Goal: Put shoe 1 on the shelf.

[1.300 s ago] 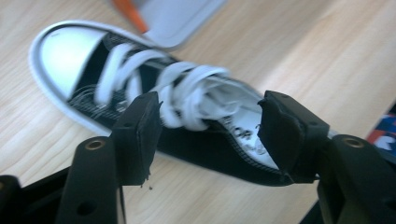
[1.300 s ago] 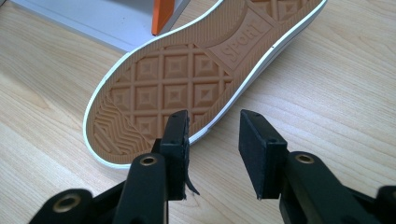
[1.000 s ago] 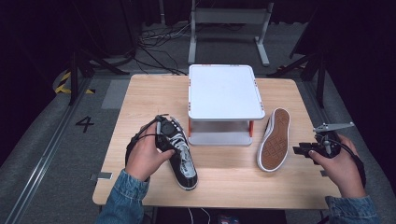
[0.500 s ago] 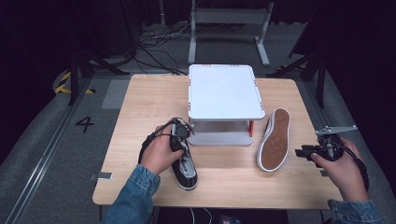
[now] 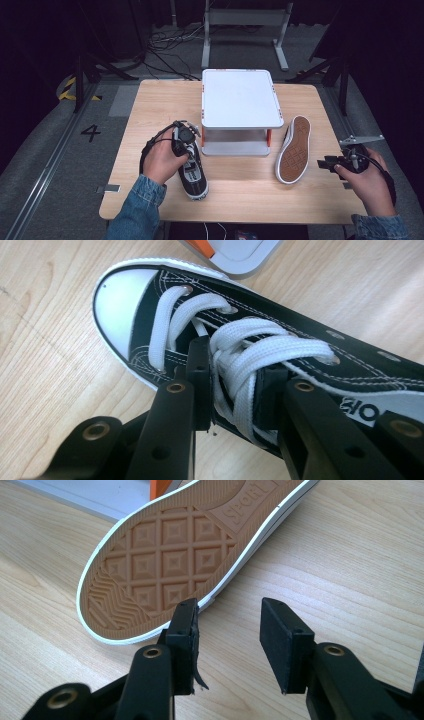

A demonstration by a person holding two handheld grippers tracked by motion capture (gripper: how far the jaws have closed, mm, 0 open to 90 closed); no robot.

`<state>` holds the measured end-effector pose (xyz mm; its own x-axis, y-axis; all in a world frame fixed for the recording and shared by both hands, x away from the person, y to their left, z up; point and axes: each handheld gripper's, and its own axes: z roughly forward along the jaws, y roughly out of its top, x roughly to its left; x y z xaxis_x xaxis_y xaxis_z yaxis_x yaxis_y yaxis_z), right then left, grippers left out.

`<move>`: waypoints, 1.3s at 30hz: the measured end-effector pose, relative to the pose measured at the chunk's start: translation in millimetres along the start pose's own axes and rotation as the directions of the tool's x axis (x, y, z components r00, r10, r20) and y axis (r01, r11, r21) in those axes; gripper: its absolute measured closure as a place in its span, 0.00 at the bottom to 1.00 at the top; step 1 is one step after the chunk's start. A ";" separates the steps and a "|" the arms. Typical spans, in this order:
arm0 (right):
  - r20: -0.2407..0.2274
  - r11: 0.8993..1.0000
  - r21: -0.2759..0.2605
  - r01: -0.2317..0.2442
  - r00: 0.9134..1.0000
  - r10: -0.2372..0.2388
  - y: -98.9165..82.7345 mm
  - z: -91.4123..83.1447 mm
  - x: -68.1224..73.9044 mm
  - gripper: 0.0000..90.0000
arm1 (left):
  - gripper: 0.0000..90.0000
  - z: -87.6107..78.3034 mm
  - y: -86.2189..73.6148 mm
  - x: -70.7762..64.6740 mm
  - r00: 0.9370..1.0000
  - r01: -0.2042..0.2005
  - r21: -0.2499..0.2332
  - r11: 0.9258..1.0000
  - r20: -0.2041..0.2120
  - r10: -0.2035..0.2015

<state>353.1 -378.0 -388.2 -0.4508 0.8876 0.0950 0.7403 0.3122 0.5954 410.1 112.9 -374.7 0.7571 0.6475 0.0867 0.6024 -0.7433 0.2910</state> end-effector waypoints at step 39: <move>0.008 1.000 0.005 -0.026 1.000 0.026 -8.3 -3.3 -3.0 0.68 | 0.83 -127.8 45.9 35.4 0.992 -0.063 -0.104 0.993 -0.119 0.051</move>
<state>346.6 -384.4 -390.8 -0.4271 0.8982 0.1043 0.7542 0.2902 0.5890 432.2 123.2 -236.5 0.7512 0.6244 0.2141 0.5237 -0.7612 0.3824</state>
